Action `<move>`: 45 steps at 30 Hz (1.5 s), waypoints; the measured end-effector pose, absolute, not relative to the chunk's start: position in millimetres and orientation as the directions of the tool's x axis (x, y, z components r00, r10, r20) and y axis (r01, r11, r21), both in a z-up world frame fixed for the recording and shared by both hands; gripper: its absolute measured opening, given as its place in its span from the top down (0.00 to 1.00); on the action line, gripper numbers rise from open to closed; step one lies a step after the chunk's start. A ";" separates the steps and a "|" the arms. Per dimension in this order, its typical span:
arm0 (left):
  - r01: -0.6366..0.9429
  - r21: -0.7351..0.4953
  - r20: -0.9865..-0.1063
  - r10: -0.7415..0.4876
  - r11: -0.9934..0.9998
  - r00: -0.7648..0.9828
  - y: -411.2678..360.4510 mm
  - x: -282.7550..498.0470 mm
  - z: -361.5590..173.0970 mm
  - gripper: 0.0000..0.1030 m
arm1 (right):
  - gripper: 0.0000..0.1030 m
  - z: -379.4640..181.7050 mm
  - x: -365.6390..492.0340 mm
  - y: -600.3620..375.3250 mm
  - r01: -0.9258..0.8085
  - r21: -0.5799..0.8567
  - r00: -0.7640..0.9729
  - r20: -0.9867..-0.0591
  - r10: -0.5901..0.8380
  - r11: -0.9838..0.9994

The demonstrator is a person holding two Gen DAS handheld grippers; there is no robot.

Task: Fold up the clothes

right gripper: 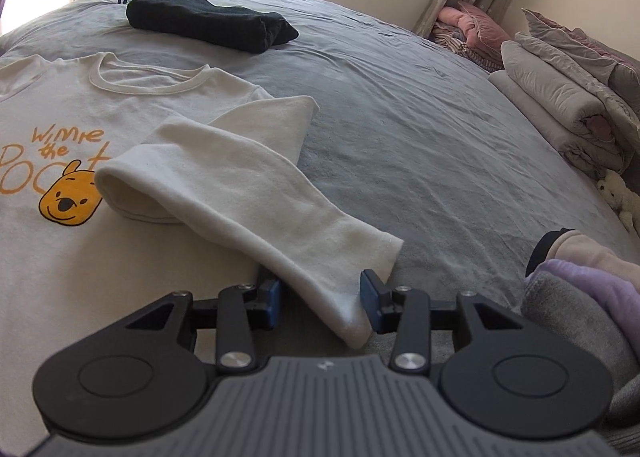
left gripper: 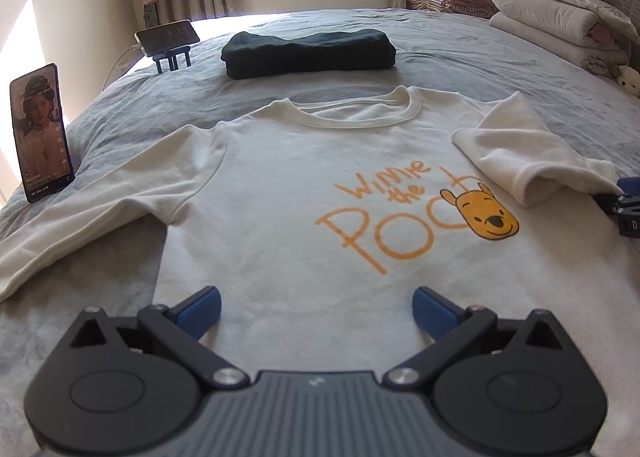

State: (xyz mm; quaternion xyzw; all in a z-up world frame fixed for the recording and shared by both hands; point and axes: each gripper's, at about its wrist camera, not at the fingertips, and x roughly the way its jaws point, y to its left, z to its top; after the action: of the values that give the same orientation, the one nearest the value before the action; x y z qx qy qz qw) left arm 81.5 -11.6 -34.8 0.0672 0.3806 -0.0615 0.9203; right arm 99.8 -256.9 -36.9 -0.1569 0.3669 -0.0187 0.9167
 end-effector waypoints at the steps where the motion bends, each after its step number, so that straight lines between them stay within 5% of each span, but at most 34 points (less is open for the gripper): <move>1: 0.165 0.076 -0.709 -0.063 0.983 0.702 -11.6 81.7 -35.0 0.01 | 0.58 -37.8 101.5 -256.9 -0.078 -0.305 0.733 -0.662 -0.153 0.949; 4: 0.166 0.071 -0.710 -0.067 0.984 0.701 -11.2 82.5 -35.2 0.01 | 0.63 -38.8 105.7 -257.2 -0.063 -0.315 0.749 -0.642 -0.164 0.947; 6: 0.167 0.069 -0.710 -0.069 0.984 0.700 -11.0 83.0 -35.2 0.01 | 0.83 -37.3 106.4 -255.2 -0.062 -0.320 0.760 -0.629 -0.163 0.946; 11: 0.166 0.059 -0.708 -0.076 0.984 0.702 -8.8 84.2 -33.2 0.01 | 0.91 -27.8 105.3 -246.2 -0.033 -0.357 0.803 -0.566 -0.188 0.934; 23: 0.167 0.014 -0.675 -0.114 0.986 0.729 4.8 84.7 -26.4 0.08 | 0.93 11.5 92.0 -208.6 -0.014 -0.329 0.920 -0.375 -0.117 0.944; 38: 0.153 -0.073 -0.634 -0.164 0.986 0.756 27.8 92.1 -21.2 0.08 | 0.92 10.2 89.9 -139.2 -0.250 -0.259 0.901 -0.416 0.126 0.933; 45: 0.119 -0.070 -0.638 -0.137 0.990 0.758 39.1 93.7 -20.6 0.09 | 0.84 1.1 86.7 -121.3 -0.356 -0.236 0.856 -0.470 0.215 0.904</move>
State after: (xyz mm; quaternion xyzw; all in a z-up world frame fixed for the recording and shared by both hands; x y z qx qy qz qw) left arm 93.7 39.1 -20.6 -0.0125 0.3410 -0.0683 0.9375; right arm 86.7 -121.3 1.1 -0.1592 0.2224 0.1503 0.9501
